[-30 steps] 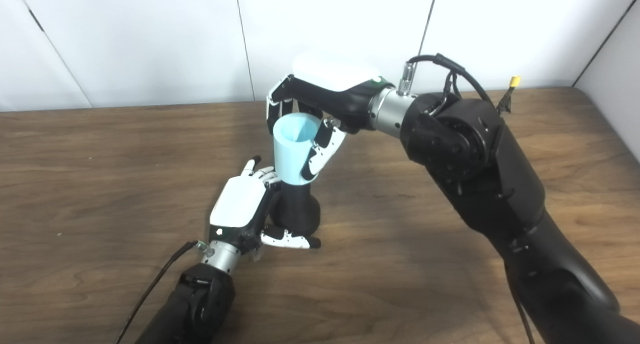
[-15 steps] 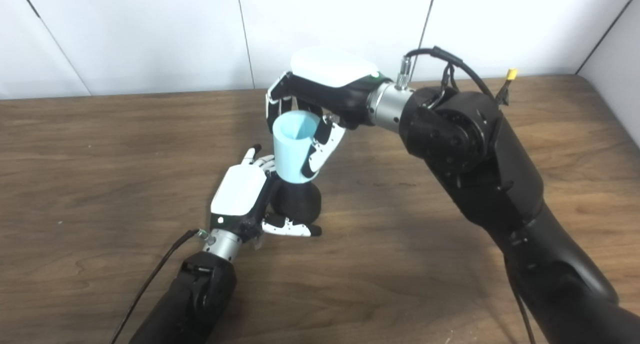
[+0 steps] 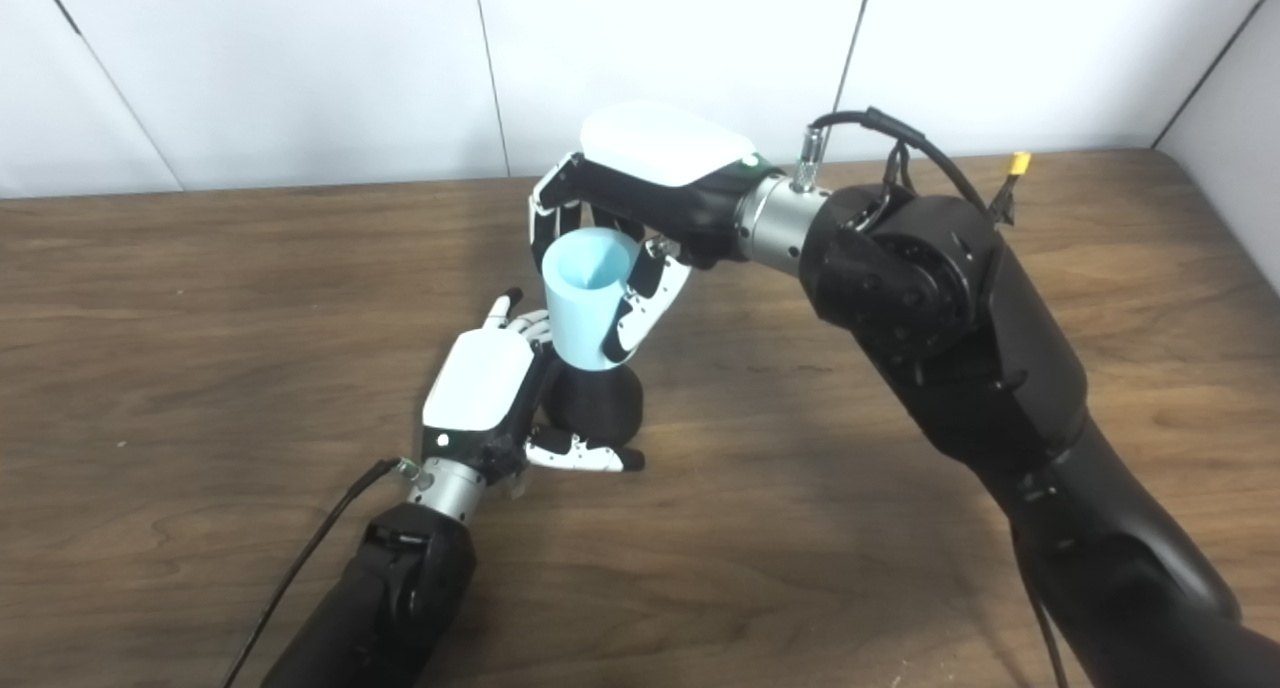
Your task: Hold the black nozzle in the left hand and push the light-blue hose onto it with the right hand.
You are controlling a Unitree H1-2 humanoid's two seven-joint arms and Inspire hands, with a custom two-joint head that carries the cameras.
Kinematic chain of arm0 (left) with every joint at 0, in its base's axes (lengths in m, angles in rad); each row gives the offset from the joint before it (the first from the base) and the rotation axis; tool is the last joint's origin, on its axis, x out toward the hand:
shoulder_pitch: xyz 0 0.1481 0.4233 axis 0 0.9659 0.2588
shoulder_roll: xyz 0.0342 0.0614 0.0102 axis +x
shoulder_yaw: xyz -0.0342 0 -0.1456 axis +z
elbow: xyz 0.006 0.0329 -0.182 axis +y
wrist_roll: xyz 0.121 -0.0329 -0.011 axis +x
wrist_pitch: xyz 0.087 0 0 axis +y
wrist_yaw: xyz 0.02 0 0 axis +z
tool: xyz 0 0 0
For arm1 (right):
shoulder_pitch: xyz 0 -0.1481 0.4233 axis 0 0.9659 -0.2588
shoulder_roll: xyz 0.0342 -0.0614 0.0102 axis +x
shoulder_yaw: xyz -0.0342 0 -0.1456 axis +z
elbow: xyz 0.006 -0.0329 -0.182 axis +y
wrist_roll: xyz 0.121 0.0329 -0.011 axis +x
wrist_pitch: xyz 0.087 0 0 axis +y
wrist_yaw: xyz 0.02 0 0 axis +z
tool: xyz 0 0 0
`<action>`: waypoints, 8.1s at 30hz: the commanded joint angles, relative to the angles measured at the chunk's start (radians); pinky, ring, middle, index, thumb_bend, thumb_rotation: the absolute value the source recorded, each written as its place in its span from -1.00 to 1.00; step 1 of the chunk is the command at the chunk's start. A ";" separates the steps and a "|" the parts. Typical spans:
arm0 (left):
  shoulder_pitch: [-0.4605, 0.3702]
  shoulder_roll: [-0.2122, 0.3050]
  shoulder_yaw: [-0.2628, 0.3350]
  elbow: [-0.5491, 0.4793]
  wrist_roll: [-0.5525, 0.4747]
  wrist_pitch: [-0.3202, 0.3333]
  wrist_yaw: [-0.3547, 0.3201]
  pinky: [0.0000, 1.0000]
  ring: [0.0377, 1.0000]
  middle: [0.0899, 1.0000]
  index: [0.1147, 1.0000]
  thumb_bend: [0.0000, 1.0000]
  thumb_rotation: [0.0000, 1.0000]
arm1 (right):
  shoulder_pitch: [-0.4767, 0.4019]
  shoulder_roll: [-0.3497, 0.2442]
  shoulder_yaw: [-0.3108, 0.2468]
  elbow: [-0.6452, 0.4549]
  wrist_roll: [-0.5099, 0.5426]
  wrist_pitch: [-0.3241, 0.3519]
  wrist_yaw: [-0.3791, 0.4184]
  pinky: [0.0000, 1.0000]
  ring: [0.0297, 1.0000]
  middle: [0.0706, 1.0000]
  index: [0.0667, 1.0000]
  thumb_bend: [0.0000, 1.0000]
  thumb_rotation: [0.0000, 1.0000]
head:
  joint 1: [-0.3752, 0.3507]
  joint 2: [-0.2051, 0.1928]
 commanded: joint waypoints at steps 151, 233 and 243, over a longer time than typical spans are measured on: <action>0.033 0.006 -0.041 0.023 0.014 0.002 -0.003 1.00 0.67 0.41 -0.17 0.04 -0.91 | 0.223 -0.075 -0.141 -0.190 -0.021 -0.215 -0.103 1.00 1.00 1.00 1.00 0.40 0.97 | -0.008 0.009; 0.031 0.000 -0.038 0.003 0.024 0.018 -0.027 1.00 0.66 0.40 -0.17 0.04 -0.90 | 0.340 -0.054 -0.036 -0.091 -0.078 -0.307 -0.063 0.91 0.92 0.90 0.85 0.43 0.86 | -0.012 0.035; 0.032 -0.001 -0.035 -0.006 0.021 0.024 -0.039 1.00 0.67 0.41 -0.17 0.04 -0.90 | 0.361 -0.059 -0.013 -0.086 -0.094 -0.311 -0.074 0.83 0.91 0.89 0.87 0.45 0.84 | -0.012 0.037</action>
